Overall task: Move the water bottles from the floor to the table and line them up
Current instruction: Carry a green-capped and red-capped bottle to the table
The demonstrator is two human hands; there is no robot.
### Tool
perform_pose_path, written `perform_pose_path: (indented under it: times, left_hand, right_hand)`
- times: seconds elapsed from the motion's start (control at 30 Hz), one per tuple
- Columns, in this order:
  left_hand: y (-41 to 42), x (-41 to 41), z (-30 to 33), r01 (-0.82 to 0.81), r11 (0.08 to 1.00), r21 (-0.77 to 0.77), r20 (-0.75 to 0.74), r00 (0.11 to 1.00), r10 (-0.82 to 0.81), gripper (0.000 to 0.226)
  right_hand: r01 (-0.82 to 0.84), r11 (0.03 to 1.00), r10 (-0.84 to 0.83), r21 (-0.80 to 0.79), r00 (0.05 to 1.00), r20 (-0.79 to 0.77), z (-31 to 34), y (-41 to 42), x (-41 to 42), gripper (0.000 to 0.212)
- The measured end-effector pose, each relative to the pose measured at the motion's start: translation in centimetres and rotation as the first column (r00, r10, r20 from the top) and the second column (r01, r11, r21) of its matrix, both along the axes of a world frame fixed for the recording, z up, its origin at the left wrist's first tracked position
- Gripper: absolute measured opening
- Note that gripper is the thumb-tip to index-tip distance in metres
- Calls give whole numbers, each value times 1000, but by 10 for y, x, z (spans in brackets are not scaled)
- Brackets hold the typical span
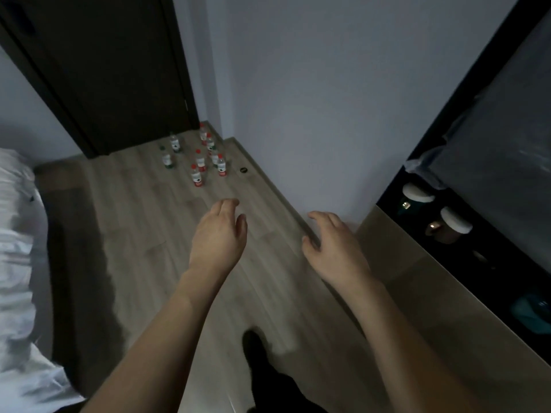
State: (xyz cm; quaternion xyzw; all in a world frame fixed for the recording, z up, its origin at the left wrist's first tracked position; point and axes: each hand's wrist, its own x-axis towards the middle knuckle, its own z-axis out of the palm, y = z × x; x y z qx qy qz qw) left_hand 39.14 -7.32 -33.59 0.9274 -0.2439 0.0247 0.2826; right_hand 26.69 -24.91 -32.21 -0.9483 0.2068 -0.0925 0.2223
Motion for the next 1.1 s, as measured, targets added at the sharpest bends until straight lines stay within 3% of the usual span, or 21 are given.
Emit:
perform_pose_path:
  times: [0.33, 0.67, 1.1]
  left_hand:
    - [-27, 189, 1, -15, 996, 91, 3, 1000, 14, 39]
    - [-41, 345, 3, -54, 995, 86, -24, 998, 56, 40]
    - [16, 618, -10, -76, 994, 77, 1, 997, 76, 37]
  right_hand:
    - [-22, 1000, 22, 19, 1000, -3, -14, -33, 202, 52]
    - [-69, 997, 69, 19, 997, -26, -10, -45, 367, 52]
    - [-87, 995, 87, 48, 996, 4, -24, 3, 631, 47]
